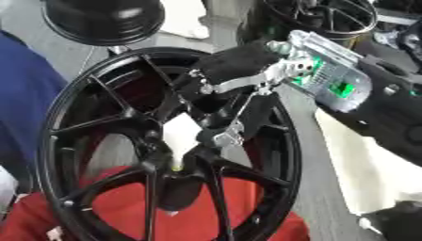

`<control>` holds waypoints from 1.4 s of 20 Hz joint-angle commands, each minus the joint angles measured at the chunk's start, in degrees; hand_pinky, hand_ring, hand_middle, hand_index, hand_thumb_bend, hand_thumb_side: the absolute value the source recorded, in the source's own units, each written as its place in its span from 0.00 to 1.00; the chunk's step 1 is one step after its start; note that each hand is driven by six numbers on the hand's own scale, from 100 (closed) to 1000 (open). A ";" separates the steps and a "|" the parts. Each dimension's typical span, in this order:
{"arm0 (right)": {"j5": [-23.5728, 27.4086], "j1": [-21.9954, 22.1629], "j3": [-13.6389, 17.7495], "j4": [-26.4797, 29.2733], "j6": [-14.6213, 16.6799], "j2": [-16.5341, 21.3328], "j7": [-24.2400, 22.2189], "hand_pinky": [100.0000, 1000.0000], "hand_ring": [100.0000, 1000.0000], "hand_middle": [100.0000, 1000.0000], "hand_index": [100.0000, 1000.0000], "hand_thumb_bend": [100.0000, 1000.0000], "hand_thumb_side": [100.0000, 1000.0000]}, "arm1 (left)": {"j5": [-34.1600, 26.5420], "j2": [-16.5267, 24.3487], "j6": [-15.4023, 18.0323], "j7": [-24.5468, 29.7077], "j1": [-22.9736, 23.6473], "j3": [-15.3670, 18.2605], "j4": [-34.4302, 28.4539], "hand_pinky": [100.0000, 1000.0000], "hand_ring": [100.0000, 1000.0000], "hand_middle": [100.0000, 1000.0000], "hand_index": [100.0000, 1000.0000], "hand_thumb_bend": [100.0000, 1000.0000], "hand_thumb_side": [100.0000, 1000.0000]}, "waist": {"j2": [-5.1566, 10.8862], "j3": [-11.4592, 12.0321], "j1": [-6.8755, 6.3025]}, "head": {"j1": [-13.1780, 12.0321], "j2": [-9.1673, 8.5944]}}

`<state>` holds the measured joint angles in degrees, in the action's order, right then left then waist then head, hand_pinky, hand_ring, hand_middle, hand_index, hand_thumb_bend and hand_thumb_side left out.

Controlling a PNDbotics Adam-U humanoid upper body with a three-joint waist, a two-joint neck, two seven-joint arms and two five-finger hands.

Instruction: Pull the pin out of the wheel hub.

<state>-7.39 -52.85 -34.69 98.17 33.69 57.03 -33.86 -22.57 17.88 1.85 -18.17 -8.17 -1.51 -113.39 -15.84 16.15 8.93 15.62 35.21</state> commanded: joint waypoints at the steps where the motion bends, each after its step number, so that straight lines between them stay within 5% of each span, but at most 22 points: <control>1: 0.17 -1.12 0.74 0.10 18.28 0.66 -18.10 0.87 0.86 0.80 0.95 0.02 0.56 | -0.27 0.50 0.00 -0.32 -0.14 0.52 -1.20 0.66 0.74 0.57 0.72 0.05 0.66 | 1.32 -0.29 -0.66 | 0.52 0.32; 6: -1.58 -1.25 1.63 -0.73 18.28 0.13 -18.10 0.87 0.86 0.79 0.96 0.06 0.50 | -0.28 0.28 -0.08 -0.28 -0.18 0.39 -1.20 0.66 0.74 0.57 0.72 0.05 0.66 | 1.14 -0.55 -0.81 | 0.80 0.36; 28: -1.22 -0.90 -0.36 -1.72 18.28 -1.39 -18.10 0.86 0.85 0.79 0.95 0.00 0.58 | -0.55 -0.03 -0.18 -0.31 -0.71 0.38 -1.20 0.66 0.74 0.57 0.72 0.05 0.66 | 0.51 0.27 -0.40 | 1.45 1.59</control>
<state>-8.65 -53.06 -35.67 96.44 33.69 54.62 -33.86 -22.76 17.54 1.69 -18.47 -8.29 -1.50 -113.39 -16.10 16.46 8.96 16.82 36.68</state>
